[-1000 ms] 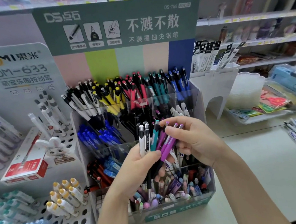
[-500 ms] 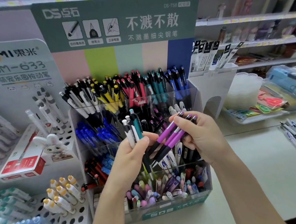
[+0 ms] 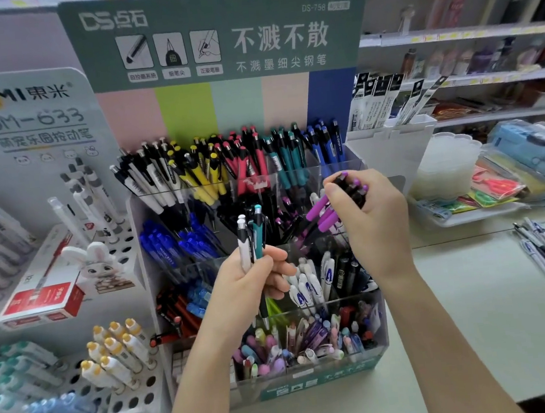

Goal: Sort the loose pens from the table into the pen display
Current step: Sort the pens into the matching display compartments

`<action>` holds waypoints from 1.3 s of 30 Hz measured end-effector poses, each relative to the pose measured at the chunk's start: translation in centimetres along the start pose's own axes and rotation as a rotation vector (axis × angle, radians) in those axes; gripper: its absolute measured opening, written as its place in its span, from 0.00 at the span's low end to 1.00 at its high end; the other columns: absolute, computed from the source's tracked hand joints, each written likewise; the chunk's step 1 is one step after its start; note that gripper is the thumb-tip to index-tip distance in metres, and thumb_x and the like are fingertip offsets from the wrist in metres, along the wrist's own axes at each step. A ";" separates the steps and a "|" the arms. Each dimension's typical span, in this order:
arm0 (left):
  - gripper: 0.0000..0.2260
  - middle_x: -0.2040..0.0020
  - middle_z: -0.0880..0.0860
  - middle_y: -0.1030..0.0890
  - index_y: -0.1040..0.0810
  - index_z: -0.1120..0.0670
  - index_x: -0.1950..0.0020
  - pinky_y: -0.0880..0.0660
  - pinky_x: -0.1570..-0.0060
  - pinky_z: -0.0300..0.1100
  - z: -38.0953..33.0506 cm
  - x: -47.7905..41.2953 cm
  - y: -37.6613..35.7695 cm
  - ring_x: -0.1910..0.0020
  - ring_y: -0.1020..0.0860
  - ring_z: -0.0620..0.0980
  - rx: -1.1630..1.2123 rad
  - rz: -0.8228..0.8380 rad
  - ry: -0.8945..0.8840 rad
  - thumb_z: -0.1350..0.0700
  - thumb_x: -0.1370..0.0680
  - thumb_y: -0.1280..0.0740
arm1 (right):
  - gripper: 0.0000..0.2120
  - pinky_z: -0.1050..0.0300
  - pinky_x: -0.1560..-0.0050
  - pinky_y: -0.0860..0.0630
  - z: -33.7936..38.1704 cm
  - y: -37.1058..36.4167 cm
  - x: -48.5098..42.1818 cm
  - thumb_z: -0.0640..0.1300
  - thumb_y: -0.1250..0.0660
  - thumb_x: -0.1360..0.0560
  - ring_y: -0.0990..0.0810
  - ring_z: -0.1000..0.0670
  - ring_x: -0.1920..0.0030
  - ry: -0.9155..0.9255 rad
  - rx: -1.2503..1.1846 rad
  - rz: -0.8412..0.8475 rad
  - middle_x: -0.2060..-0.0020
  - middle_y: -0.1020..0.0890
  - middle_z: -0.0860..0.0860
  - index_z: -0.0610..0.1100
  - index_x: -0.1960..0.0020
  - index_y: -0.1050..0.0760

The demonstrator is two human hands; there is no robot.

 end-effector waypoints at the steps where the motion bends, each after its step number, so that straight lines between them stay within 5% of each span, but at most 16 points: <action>1: 0.10 0.63 0.53 0.16 0.23 0.63 0.48 0.23 0.66 0.37 0.0 0.0 -0.1 0.68 0.21 0.46 -0.003 0.003 0.006 0.67 0.19 0.45 | 0.17 0.59 0.51 0.24 0.0 -0.1 -0.2 0.41 0.35 0.23 0.19 0.58 0.67 0.018 0.010 0.002 0.62 0.21 0.53 0.59 0.65 0.27; 3: 0.10 0.61 0.54 0.16 0.23 0.63 0.47 0.22 0.66 0.38 0.0 0.1 -0.1 0.67 0.21 0.46 -0.007 0.004 0.015 0.66 0.19 0.44 | 0.13 0.44 0.51 0.23 -0.4 -0.4 -0.5 0.46 0.36 0.23 0.18 0.50 0.63 0.026 0.008 0.008 0.62 0.20 0.51 0.60 0.64 0.24; 6: 0.10 0.58 0.56 0.15 0.23 0.63 0.47 0.22 0.66 0.38 0.0 0.1 0.0 0.67 0.21 0.47 -0.006 -0.002 0.023 0.66 0.19 0.44 | 0.11 0.41 0.51 0.23 -0.3 -1.2 -0.7 0.48 0.37 0.23 0.18 0.48 0.59 0.049 -0.010 0.034 0.60 0.19 0.52 0.62 0.60 0.23; 11: 0.10 0.54 0.57 0.15 0.23 0.64 0.47 0.23 0.67 0.38 0.1 0.0 -0.3 0.67 0.21 0.47 -0.011 0.001 0.030 0.66 0.19 0.44 | 0.09 0.66 0.57 0.23 0.7 -2.8 -0.6 0.36 0.35 0.23 0.21 0.60 0.61 0.152 -0.030 0.123 0.56 0.23 0.50 0.48 0.59 0.22; 13: 0.10 0.52 0.56 0.16 0.22 0.64 0.47 0.23 0.66 0.37 0.1 0.0 -0.2 0.66 0.20 0.46 -0.015 0.002 0.033 0.66 0.19 0.44 | 0.08 0.73 0.52 0.29 0.6 -2.2 -0.9 0.36 0.34 0.24 0.23 0.64 0.57 0.163 0.017 0.100 0.57 0.23 0.52 0.48 0.58 0.23; 16: 0.10 0.49 0.55 0.17 0.23 0.64 0.45 0.23 0.66 0.37 0.1 -0.2 -0.3 0.65 0.19 0.46 0.008 -0.004 0.049 0.65 0.19 0.43 | 0.04 0.68 0.48 0.28 -0.4 -1.3 -1.3 0.39 0.34 0.23 0.23 0.61 0.55 0.121 0.074 0.092 0.57 0.24 0.55 0.45 0.54 0.22; 26: 0.10 0.41 0.50 0.22 0.24 0.62 0.45 0.23 0.68 0.37 -0.1 -0.6 -0.4 0.65 0.18 0.48 0.077 -0.052 0.057 0.65 0.18 0.44 | 0.05 0.77 0.51 0.35 -0.6 -2.0 -1.6 0.39 0.34 0.23 0.29 0.60 0.56 0.147 0.233 0.088 0.55 0.24 0.49 0.38 0.50 0.21; 34: 0.09 0.43 0.51 0.21 0.24 0.61 0.45 0.23 0.69 0.36 0.0 -0.6 -0.5 0.65 0.18 0.46 0.076 -0.080 0.075 0.65 0.18 0.43 | 0.13 0.57 0.53 0.31 -1.7 -6.1 -1.8 0.46 0.37 0.21 0.23 0.45 0.49 0.060 0.613 0.280 0.46 0.23 0.45 0.40 0.41 0.24; 39: 0.09 0.44 0.53 0.20 0.24 0.61 0.45 0.22 0.68 0.37 0.2 -0.6 -0.2 0.65 0.18 0.47 0.066 -0.092 0.074 0.65 0.18 0.43 | 0.09 0.57 0.62 0.32 -2.3 -7.1 -1.2 0.44 0.37 0.20 0.20 0.45 0.51 0.025 0.864 0.271 0.49 0.21 0.46 0.42 0.43 0.33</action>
Point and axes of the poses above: each hand's wrist, its own x-axis away from the middle knuckle, its own y-axis out of the back of the hand, z = x × y, the point moved 5 cm from there along -x, towards the middle knuckle
